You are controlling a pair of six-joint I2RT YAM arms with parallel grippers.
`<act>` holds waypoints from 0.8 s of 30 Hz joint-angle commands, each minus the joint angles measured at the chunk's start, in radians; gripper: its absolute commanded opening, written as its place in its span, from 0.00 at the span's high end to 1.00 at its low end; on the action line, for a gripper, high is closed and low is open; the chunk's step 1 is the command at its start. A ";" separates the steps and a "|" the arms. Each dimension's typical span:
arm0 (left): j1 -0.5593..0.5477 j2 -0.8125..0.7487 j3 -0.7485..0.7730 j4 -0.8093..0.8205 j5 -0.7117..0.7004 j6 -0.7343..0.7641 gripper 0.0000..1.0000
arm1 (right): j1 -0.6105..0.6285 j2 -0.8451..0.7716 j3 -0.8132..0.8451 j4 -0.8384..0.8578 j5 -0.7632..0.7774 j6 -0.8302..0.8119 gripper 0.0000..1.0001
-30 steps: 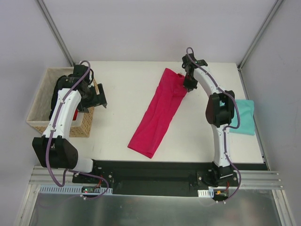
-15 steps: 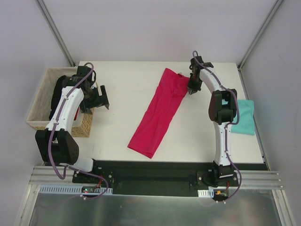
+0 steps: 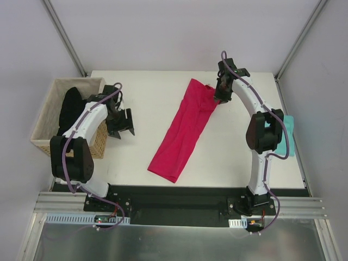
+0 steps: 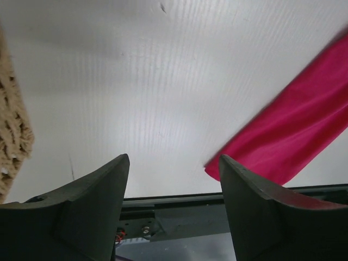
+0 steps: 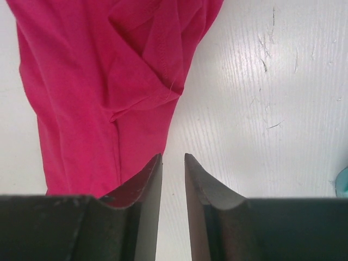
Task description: Fold and stack the t-shirts
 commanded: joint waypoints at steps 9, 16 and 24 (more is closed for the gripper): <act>-0.172 0.061 -0.129 0.111 0.055 -0.080 0.39 | 0.027 -0.099 -0.008 -0.033 -0.015 0.000 0.75; -0.241 0.074 -0.184 0.139 0.055 -0.114 0.48 | 0.035 -0.108 -0.018 -0.030 -0.029 0.012 0.76; -0.308 0.095 -0.221 0.158 0.052 -0.143 0.57 | 0.038 -0.134 -0.028 -0.030 -0.037 0.012 0.76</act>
